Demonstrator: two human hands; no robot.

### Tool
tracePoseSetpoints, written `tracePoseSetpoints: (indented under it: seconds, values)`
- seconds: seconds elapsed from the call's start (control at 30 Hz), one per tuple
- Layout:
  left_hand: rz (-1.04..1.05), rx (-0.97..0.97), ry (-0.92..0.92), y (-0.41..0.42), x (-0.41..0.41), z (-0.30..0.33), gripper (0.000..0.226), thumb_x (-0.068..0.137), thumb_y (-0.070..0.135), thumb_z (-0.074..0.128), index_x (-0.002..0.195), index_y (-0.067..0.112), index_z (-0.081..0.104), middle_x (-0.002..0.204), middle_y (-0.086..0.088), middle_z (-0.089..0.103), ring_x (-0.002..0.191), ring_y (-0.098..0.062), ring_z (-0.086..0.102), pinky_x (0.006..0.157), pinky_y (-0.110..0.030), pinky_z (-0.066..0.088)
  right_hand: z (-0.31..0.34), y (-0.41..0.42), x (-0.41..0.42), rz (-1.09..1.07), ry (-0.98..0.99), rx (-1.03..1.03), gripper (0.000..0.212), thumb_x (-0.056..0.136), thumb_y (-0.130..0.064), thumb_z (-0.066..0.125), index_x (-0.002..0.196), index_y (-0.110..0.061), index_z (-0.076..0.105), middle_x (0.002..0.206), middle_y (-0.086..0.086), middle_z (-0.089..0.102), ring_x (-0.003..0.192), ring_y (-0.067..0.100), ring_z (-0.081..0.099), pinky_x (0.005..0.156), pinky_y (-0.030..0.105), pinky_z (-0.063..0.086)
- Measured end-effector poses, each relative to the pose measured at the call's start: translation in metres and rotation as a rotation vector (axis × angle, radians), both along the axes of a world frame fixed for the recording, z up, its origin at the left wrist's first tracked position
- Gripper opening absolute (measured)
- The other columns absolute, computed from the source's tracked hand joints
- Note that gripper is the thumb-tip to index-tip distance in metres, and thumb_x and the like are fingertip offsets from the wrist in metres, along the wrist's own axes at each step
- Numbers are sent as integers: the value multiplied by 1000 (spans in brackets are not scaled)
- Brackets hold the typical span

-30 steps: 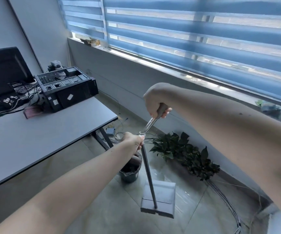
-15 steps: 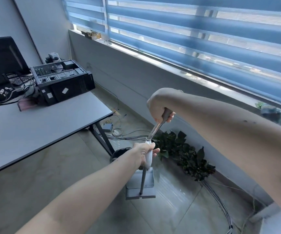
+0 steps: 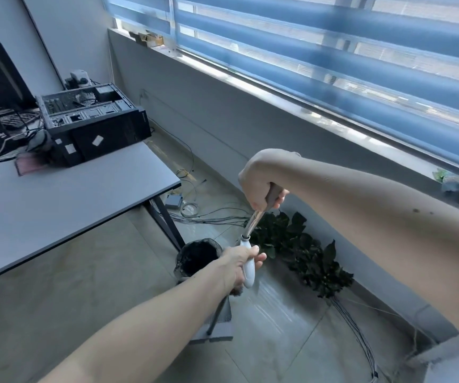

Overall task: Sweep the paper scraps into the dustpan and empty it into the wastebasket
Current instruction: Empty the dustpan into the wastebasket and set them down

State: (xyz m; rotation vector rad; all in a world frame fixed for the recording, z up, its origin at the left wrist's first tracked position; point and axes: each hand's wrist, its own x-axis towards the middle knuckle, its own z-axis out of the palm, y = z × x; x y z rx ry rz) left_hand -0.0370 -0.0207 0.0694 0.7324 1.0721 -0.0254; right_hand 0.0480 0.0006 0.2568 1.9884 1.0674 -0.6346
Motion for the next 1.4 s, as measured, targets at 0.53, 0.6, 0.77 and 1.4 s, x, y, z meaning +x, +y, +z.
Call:
tracePoseSetpoints:
  seconds: [0.53, 0.6, 0.77, 1.4]
  values:
    - [137, -345, 146, 33, 38, -57, 84, 76, 81, 40, 119, 9, 51, 119, -16, 65, 66, -25, 60, 61, -29, 43, -70, 31, 19, 193, 77, -39, 21, 88, -4, 58, 67, -5, 58, 25, -1, 47, 44, 20, 48, 61, 32, 47]
    - [187, -355, 157, 37, 49, -70, 73, 76, 77, 49, 112, 13, 51, 120, -12, 63, 63, -24, 61, 56, -31, 46, -77, 32, 27, 242, 87, -40, 24, 88, -1, 57, 64, -5, 56, 32, 3, 50, 47, 20, 45, 58, 31, 46]
    - [270, -338, 157, 40, 82, -105, 38, 81, 49, 69, 91, 14, 58, 105, -13, 62, 59, -24, 63, 49, -30, 48, -99, 41, 53, 352, 142, -57, 26, 88, 0, 59, 63, -4, 52, 58, 5, 50, 48, 20, 46, 64, 33, 47]
    - [749, -403, 53, 11, 122, -217, 41, 81, 47, 70, 101, 11, 67, 78, -6, 59, 60, -17, 58, 52, -26, 50, -162, 59, 114, 208, 454, -337, 34, 100, -20, 51, 71, -3, 47, 61, 27, 68, 71, 23, 73, 70, 34, 60]
